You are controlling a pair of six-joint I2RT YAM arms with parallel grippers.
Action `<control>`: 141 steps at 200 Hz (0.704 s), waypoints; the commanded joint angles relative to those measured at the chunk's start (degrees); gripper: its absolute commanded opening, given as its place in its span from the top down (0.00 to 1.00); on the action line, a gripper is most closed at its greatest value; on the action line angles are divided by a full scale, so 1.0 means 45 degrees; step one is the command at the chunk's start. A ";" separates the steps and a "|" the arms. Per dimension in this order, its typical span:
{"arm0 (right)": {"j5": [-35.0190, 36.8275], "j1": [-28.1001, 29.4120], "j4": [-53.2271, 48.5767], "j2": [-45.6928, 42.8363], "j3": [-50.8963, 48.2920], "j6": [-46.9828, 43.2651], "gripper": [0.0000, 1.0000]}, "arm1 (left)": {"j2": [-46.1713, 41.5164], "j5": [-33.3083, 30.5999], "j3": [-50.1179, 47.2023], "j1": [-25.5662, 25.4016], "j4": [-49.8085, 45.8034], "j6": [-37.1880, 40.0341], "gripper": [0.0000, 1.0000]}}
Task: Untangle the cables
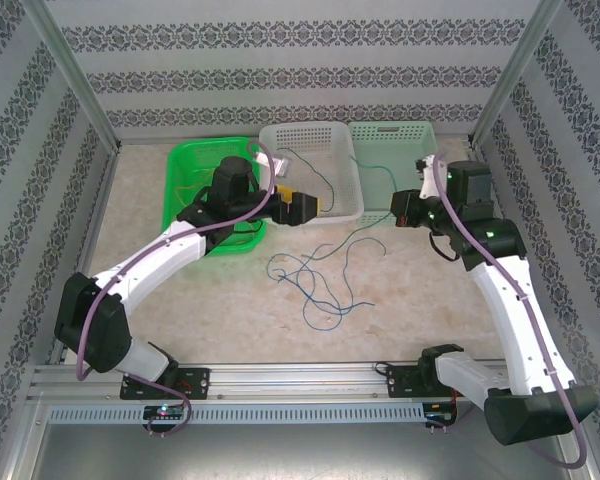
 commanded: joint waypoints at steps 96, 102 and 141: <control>-0.2695 0.2111 0.2612 0.0788 -0.0896 0.0526 1.00 | 0.1324 0.2497 0.0453 -0.0057 0.6118 -0.3202 0.18; -0.2728 0.2218 0.2653 0.0811 -0.0917 0.0542 1.00 | 0.1361 0.2440 0.0514 -0.0057 0.6070 -0.3166 0.21; -0.2796 0.2765 0.3101 0.0889 -0.1281 0.0786 1.00 | 0.1615 0.2357 0.0657 -0.0057 0.6032 -0.3175 0.53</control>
